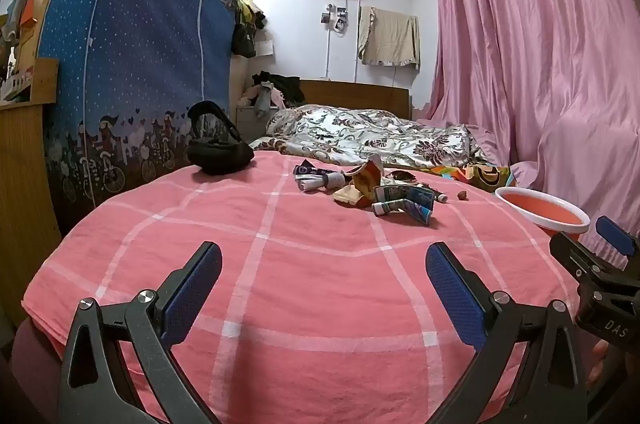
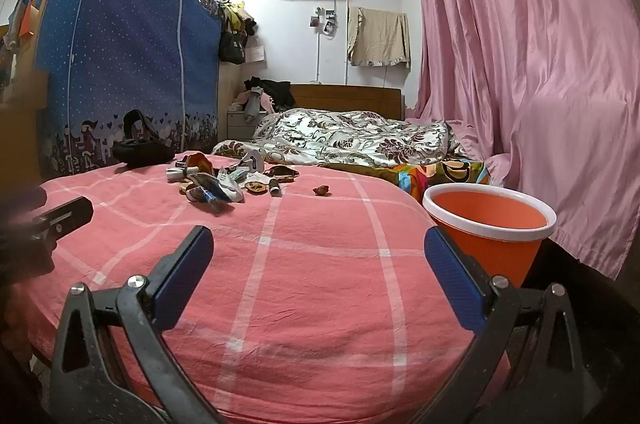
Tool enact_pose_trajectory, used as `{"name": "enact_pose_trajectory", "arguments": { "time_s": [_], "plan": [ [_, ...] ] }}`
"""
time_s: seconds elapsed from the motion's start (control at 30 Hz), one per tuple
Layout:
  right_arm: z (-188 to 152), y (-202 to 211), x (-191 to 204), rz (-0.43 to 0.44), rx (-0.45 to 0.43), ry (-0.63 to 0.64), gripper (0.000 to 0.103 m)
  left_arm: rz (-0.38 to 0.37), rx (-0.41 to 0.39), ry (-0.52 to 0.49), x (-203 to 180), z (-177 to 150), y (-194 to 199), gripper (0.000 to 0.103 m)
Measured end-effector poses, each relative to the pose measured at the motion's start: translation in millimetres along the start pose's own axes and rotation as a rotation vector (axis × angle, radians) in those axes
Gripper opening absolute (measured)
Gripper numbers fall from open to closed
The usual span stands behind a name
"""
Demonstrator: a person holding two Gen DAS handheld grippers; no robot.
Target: Collect trash
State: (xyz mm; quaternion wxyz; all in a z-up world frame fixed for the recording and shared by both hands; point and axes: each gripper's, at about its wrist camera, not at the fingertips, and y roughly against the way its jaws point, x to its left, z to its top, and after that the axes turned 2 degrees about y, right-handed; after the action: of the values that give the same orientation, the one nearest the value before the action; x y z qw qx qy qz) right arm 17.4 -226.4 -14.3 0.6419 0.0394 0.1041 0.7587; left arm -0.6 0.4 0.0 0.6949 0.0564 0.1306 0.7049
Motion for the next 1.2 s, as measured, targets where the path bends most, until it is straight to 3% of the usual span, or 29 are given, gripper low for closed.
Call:
{"name": "enact_pose_trajectory", "arguments": {
  "time_s": [1.2],
  "plan": [
    [-0.5,-0.5,0.4,0.001,-0.001,-0.004,0.103,0.002,0.01,-0.005,-5.5,-1.8,2.0,0.1]
  ]
}}
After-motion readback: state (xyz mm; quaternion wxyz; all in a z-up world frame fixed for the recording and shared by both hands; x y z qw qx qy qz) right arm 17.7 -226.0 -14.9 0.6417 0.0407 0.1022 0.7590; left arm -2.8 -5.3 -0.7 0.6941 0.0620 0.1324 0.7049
